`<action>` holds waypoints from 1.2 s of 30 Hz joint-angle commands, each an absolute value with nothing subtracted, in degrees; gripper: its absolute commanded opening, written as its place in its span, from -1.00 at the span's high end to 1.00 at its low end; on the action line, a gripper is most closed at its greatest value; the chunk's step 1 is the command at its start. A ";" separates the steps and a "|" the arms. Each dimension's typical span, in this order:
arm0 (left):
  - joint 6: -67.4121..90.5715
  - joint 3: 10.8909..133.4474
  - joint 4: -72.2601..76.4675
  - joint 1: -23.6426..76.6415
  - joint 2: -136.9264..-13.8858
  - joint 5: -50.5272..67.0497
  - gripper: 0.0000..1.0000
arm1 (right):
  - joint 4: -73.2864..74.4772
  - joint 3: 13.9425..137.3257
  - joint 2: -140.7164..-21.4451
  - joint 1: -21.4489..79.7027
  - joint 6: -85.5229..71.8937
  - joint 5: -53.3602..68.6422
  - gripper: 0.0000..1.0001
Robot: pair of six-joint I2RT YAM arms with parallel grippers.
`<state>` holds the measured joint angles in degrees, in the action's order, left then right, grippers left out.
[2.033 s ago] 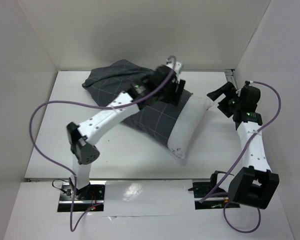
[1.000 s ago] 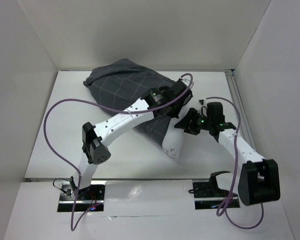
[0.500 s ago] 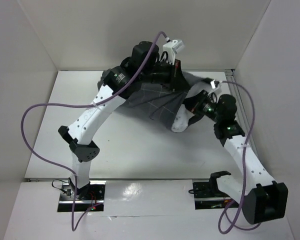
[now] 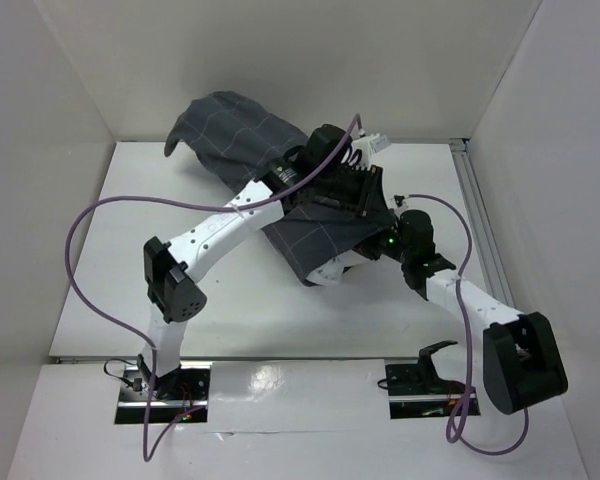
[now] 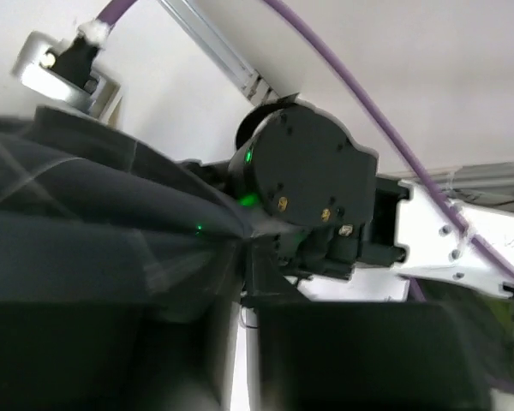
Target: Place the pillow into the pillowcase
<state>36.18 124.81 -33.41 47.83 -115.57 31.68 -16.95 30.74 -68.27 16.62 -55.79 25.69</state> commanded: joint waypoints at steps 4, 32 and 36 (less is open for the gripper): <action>33.06 123.22 -35.84 51.42 -106.88 23.13 -0.49 | -8.80 35.67 -62.67 11.97 -47.03 21.27 0.62; 41.13 70.31 -20.14 64.07 -98.16 -17.75 -1.00 | 35.77 41.65 -46.49 -0.44 -25.66 23.55 -0.99; 38.06 73.46 -16.26 64.07 -105.53 -18.28 -1.00 | 36.30 42.36 -46.49 -0.44 -25.66 22.94 -0.99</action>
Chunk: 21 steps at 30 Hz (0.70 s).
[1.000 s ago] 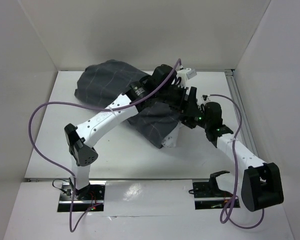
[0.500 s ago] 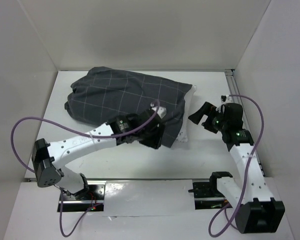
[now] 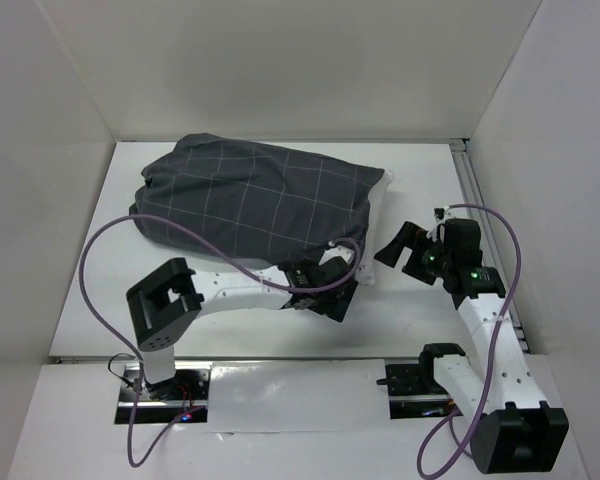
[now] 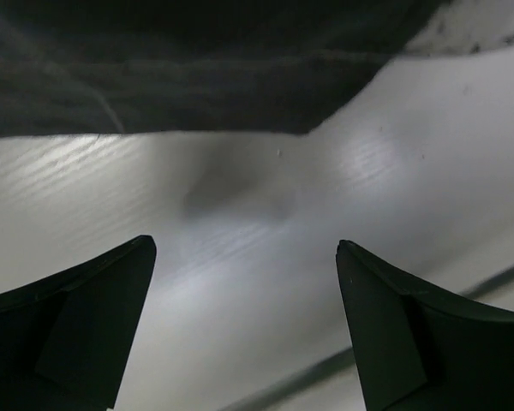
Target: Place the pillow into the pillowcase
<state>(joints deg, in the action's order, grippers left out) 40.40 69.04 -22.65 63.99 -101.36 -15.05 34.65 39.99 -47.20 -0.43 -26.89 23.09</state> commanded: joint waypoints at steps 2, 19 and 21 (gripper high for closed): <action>38.58 74.27 -16.26 64.07 -107.30 -19.68 -1.00 | 36.30 42.36 -46.49 -0.44 -25.66 22.94 -0.99; 42.01 74.63 -13.10 62.31 -108.12 -26.81 1.00 | 30.16 39.55 -50.44 -0.44 -25.84 26.71 -0.58; 42.01 73.31 -13.10 62.31 -103.48 -26.28 1.00 | 26.48 39.02 -53.94 -0.44 -25.84 28.46 -0.49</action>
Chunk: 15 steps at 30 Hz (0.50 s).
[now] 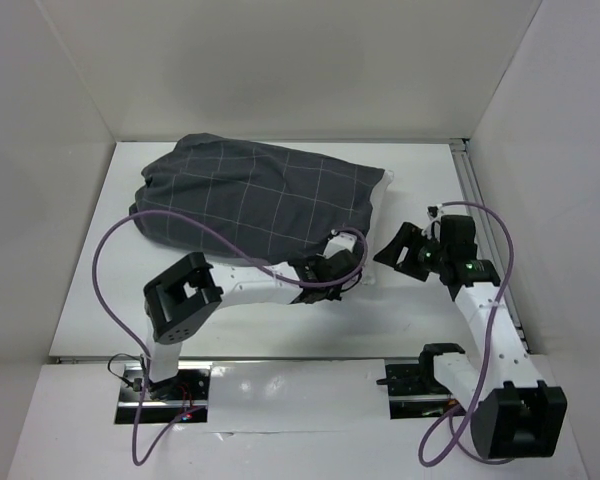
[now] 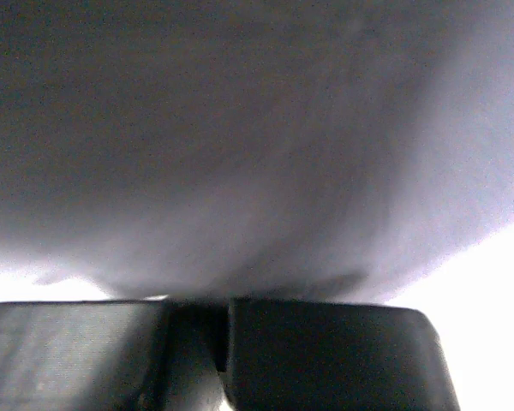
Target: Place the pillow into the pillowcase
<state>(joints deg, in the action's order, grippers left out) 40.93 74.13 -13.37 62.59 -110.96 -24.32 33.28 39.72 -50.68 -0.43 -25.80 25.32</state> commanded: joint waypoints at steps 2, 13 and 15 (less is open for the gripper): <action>42.01 71.90 -13.10 62.31 -100.47 -25.05 1.00 | 24.10 39.02 -56.85 -0.44 -26.37 30.14 -0.55; 32.88 85.76 -19.06 65.29 -93.52 -14.62 1.00 | 2.29 44.10 -73.91 10.37 -36.91 38.32 1.00; 29.37 94.34 -21.00 65.30 -94.12 -11.88 1.00 | 3.77 48.84 -74.44 10.37 -36.91 38.32 1.00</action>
<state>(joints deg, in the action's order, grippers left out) 34.33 81.76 -25.47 63.20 -96.62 -20.25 10.44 41.50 -73.91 9.58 -35.03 37.01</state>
